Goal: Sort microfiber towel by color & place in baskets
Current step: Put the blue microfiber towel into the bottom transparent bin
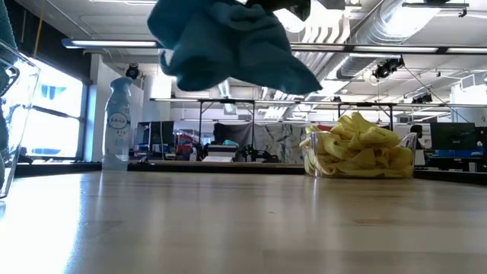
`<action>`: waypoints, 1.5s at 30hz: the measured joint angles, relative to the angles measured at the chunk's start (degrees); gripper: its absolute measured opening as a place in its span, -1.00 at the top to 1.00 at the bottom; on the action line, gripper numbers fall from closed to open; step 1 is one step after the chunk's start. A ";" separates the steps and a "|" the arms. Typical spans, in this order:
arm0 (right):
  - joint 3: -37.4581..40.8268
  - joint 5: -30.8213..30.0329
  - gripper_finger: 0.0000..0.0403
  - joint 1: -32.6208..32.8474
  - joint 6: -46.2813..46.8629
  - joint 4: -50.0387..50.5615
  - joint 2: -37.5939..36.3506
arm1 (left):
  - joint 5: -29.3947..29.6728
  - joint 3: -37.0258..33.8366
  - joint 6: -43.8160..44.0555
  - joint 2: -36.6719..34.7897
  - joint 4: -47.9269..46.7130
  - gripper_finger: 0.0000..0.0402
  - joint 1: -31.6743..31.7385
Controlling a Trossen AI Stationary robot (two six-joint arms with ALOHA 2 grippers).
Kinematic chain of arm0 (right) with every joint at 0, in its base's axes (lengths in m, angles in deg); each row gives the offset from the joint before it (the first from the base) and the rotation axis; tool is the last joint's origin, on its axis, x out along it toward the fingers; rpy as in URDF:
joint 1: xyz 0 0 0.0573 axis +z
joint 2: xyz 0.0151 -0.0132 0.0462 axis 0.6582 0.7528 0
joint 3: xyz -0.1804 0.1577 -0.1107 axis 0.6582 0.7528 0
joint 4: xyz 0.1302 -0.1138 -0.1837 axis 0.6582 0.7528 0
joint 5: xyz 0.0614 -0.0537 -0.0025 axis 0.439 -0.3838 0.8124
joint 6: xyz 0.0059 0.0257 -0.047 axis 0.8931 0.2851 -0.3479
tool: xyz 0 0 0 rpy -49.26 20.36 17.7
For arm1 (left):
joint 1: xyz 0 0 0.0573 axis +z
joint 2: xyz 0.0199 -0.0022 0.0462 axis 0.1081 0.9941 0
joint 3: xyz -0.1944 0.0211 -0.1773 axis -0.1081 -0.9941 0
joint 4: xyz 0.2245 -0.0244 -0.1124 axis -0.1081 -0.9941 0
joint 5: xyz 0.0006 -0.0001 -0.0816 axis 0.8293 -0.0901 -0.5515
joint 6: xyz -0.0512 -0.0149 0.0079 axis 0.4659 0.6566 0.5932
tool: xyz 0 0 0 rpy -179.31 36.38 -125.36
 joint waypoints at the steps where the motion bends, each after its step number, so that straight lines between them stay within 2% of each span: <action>1: 0.00 -0.09 1.00 0.00 -0.71 -0.87 0.00 | -0.58 0.00 -0.69 0.86 0.32 -0.19 0.00; 10: 0.00 -0.17 1.00 0.56 -7.65 -13.10 -0.17 | -1.97 -0.09 3.71 8.33 1.91 -0.19 0.00; 15: 0.00 -0.21 1.00 1.83 -7.38 -12.96 -0.43 | -2.61 -0.09 7.82 9.30 2.10 -0.16 -0.04; 19: 0.00 -0.36 0.99 2.27 -5.95 -11.23 -0.66 | -2.61 -0.09 10.85 8.99 1.72 0.09 -0.04; 26: 0.00 -0.22 0.98 2.36 -5.71 -10.77 -0.72 | -6.68 -0.09 13.08 8.99 1.00 0.89 -0.21; 29: 0.00 0.04 0.93 2.30 -3.46 -10.39 -0.72 | -6.47 -0.09 15.30 8.99 1.04 0.90 -0.49; 33: 0.00 0.97 0.72 2.19 -3.44 -7.27 -1.43 | -6.14 -0.07 18.62 9.07 -0.36 0.90 -0.46; 38: 0.00 -0.52 0.50 2.33 1.19 5.84 -5.41 | -5.96 4.60 28.34 9.07 -13.30 0.96 -0.56; 42: 1.15 -2.95 0.50 4.18 6.78 16.06 -8.39 | -4.51 10.88 35.54 9.07 -26.64 0.96 -2.52; 45: 6.39 -5.71 0.54 7.03 14.17 20.46 -10.72 | -5.48 16.18 44.15 9.00 -38.81 0.97 -5.12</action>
